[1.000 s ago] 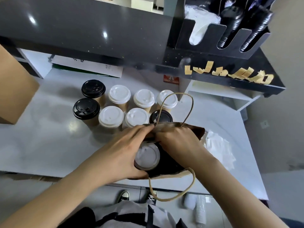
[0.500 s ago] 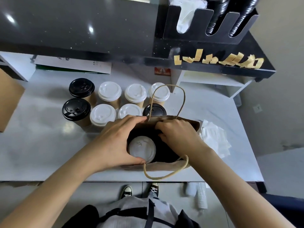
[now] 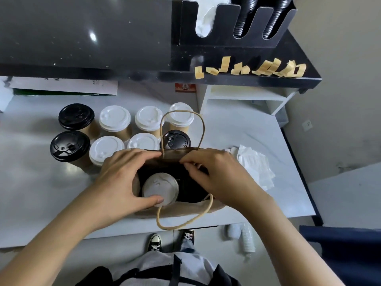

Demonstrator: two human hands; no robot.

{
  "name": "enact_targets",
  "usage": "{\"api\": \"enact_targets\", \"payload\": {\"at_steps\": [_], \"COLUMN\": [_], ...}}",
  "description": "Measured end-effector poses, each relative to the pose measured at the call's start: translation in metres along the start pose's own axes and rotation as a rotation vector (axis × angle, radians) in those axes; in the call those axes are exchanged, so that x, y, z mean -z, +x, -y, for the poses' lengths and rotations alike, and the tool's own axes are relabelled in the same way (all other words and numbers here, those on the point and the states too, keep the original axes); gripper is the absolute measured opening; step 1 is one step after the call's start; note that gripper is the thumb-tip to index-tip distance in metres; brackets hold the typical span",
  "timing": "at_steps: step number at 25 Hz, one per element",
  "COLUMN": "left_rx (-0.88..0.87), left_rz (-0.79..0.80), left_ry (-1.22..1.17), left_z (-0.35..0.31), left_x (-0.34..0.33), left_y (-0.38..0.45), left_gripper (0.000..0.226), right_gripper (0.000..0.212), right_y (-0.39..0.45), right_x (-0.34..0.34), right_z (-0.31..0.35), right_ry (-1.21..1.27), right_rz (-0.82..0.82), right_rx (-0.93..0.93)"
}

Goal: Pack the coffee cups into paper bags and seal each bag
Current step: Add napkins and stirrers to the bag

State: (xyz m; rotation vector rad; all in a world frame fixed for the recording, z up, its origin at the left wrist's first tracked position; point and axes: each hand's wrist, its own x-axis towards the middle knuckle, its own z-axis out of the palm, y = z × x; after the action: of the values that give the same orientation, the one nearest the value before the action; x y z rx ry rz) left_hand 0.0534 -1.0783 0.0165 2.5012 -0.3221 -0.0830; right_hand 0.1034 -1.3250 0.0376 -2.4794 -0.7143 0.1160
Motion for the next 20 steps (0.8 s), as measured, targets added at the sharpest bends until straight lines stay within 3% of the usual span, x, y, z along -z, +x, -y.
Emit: {"api": "enact_targets", "payload": {"at_steps": [5, 9, 13, 18, 20], "left_rx": [0.033, 0.046, 0.028, 0.009, -0.003], "left_rz": [-0.092, -0.110, -0.045, 0.005, 0.016], "left_ry": [-0.002, 0.020, -0.030, -0.053, -0.062], "left_z": [-0.006, -0.007, -0.006, -0.009, -0.012], "left_x": [-0.004, -0.009, -0.012, -0.013, -0.015], "left_y": [0.003, 0.001, -0.002, -0.002, -0.001], "left_gripper": [0.072, 0.073, 0.091, 0.100, 0.100], "right_gripper": [0.012, 0.012, 0.012, 0.047, 0.044], "right_y": [-0.027, -0.039, -0.054, -0.067, -0.069], "right_x": [0.018, 0.007, -0.025, -0.059, -0.066], "right_z": [-0.031, -0.082, -0.141, -0.173, -0.178], "right_ry": [0.234, 0.224, 0.052, -0.096, -0.147], "right_rz": [-0.366, -0.575, -0.447, -0.200, -0.123], "right_rx": [-0.134, -0.443, -0.843, -0.874, -0.867]}}
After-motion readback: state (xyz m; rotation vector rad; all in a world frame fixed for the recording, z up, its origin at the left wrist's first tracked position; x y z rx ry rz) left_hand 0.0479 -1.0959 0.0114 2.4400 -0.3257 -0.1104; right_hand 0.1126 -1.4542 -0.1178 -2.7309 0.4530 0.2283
